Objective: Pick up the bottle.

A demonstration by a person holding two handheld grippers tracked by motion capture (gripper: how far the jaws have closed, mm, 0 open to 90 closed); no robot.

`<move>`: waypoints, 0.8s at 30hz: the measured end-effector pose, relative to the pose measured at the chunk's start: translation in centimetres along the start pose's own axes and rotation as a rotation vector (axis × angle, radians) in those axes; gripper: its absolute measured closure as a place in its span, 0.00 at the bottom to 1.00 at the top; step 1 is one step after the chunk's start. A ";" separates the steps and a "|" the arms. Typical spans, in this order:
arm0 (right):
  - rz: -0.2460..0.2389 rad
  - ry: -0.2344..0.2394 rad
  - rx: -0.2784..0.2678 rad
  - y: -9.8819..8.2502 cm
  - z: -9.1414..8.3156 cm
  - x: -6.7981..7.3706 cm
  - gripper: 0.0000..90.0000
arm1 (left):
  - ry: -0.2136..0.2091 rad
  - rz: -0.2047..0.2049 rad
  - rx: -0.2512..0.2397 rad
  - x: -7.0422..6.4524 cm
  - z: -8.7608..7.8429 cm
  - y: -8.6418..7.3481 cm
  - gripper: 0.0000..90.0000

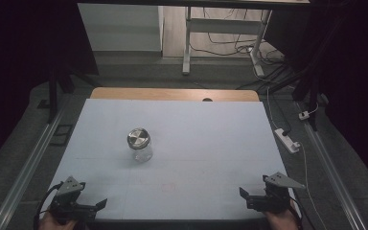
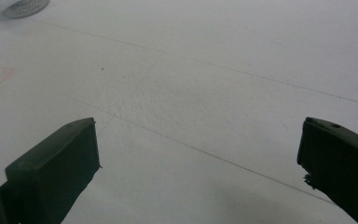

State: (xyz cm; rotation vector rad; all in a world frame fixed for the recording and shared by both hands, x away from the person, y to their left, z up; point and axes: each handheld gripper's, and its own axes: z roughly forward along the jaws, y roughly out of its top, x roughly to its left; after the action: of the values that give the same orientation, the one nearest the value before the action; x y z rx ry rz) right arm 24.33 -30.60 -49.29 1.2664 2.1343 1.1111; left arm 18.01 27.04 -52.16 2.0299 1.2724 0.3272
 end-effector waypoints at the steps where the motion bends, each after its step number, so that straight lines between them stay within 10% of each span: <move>1: 0.003 0.007 0.001 0.0 0.0 0.0 0.00 | -0.002 -0.004 0.001 0.0 0.0 0.0 0.00; 24: -0.008 0.040 0.026 0.1 0.3 0.1 0.00 | -0.014 -0.014 -0.028 0.3 0.0 0.1 0.00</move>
State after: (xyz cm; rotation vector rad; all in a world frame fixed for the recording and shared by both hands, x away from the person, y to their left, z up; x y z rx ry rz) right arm 24.53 -30.41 -49.38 1.2562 2.1885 1.1178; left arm 18.26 27.31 -52.16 1.9955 1.2667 0.3216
